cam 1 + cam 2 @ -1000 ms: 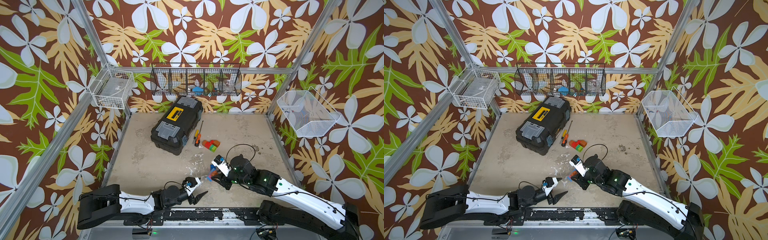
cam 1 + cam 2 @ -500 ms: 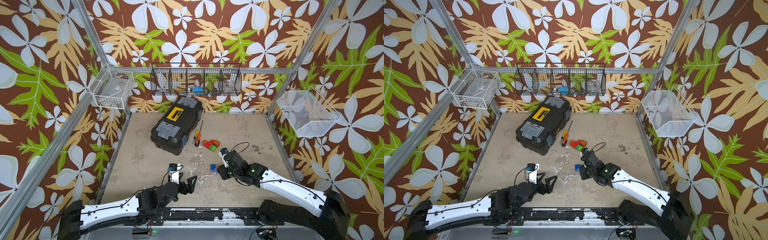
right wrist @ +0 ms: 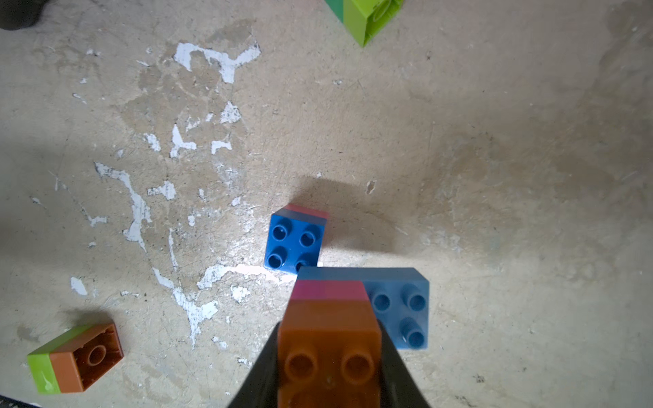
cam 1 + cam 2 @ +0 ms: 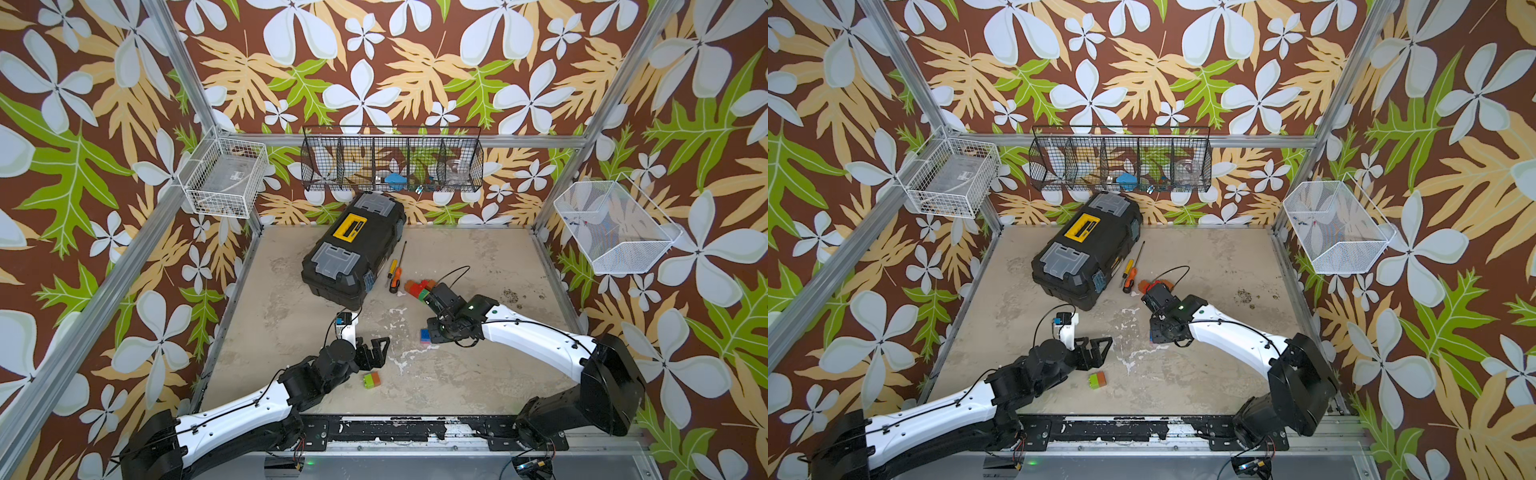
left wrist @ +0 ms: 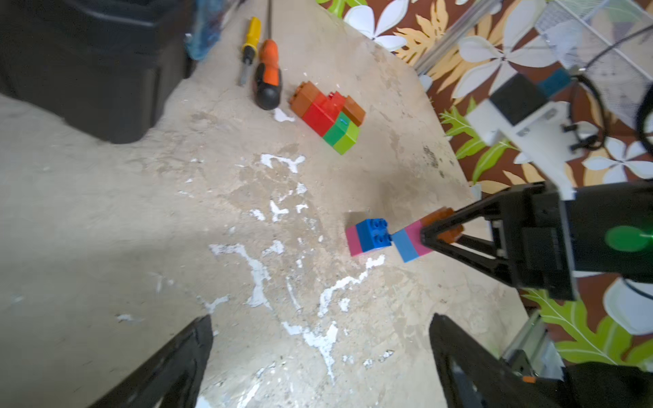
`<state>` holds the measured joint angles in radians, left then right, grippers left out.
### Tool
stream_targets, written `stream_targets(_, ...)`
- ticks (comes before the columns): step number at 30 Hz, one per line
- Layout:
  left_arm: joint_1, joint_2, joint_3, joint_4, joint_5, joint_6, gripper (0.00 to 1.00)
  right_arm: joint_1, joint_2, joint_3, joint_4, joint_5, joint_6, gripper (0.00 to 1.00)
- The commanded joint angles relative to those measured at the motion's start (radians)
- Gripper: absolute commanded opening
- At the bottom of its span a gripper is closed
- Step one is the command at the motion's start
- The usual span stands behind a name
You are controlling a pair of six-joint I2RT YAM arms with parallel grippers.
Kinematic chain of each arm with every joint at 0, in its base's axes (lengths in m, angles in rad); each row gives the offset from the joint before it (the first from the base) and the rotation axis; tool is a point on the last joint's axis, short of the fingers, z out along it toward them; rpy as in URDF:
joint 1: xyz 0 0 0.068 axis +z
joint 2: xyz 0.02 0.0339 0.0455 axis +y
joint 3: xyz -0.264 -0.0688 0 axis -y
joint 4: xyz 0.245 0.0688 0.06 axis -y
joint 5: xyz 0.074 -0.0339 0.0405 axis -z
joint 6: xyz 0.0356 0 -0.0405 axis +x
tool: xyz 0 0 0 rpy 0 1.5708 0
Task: Assemble the letter h with lego
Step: Assemble the lego brick with the lego brick.
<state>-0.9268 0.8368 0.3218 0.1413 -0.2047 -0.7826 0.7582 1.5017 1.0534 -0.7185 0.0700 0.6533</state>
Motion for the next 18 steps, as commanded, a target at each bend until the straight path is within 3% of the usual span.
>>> stream_targets(1,0.017,0.023,0.018,0.03,0.082,0.026,1.0,0.0,0.016,0.026,-0.04,0.004,0.055,0.0)
stream_targets(8,0.02,-0.014,-0.046,0.066,0.05,0.013,1.0,0.001,0.02,0.058,-0.041,-0.004,0.131,0.0)
stream_targets(13,0.02,-0.046,-0.101,0.169,0.095,0.023,1.0,0.005,0.019,0.062,-0.012,0.016,0.173,0.0)
stream_targets(18,0.02,-0.044,-0.12,0.193,0.1,0.009,1.0,0.052,0.026,0.049,0.043,0.088,0.251,0.0)
